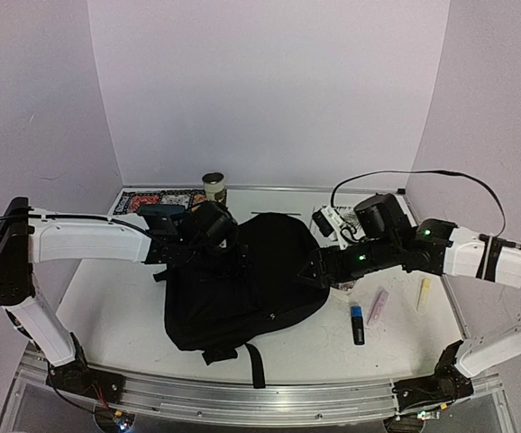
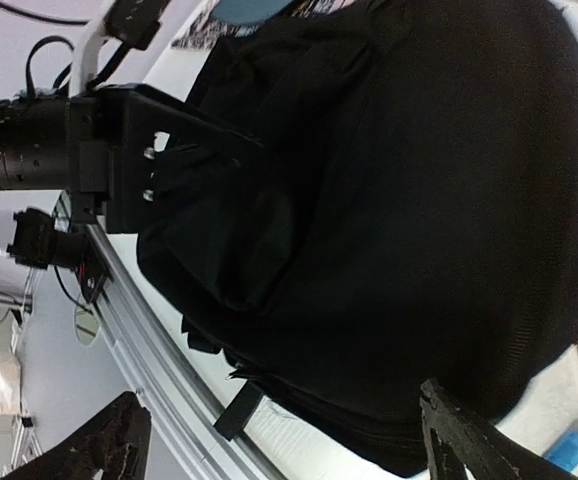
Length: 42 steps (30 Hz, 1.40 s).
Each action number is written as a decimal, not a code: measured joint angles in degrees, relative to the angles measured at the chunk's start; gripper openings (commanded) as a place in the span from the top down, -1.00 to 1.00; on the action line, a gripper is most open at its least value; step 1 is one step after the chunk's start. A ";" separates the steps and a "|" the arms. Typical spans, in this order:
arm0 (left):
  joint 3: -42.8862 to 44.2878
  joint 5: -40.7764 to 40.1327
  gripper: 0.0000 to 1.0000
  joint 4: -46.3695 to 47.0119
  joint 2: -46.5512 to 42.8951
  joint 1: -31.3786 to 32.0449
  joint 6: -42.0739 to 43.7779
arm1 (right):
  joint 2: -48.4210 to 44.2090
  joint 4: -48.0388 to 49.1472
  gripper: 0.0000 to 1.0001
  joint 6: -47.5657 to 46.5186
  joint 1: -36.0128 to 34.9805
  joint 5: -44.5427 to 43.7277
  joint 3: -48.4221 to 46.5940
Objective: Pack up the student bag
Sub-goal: Hold the largest pocket of the student bag.
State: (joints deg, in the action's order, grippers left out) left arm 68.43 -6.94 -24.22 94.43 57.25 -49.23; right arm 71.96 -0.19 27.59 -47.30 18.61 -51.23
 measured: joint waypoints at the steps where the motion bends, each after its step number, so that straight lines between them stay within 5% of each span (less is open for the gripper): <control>1: -0.77 0.21 -0.48 -0.19 0.00 0.40 0.25 | 1.18 -0.49 -0.65 0.97 -0.96 -0.12 -0.75; 10: -8.75 0.39 -0.52 -0.89 -11.24 3.66 8.94 | 6.29 -4.78 -0.27 10.59 -7.03 -2.61 -4.07; 20: -14.14 2.73 -0.48 -1.34 -21.51 5.68 16.84 | 10.49 -5.98 -0.10 17.47 -10.48 -4.60 -4.78; 33: -15.76 1.91 -0.50 -1.32 -18.07 15.32 19.28 | 14.75 -6.21 -0.02 18.16 -12.39 -6.22 -6.00; 37: -15.39 -0.03 -0.51 -1.27 -14.06 16.60 19.63 | 14.87 -6.23 0.14 18.14 -12.53 -6.81 -6.04; 42: -14.97 -1.98 -0.51 -1.36 -9.56 17.85 20.67 | 14.87 -6.25 0.59 18.16 -12.53 -7.53 -6.15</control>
State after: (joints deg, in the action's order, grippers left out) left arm 53.46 -8.91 -25.58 84.87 75.10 -28.56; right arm 86.83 -6.44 45.75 -59.83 11.08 -57.38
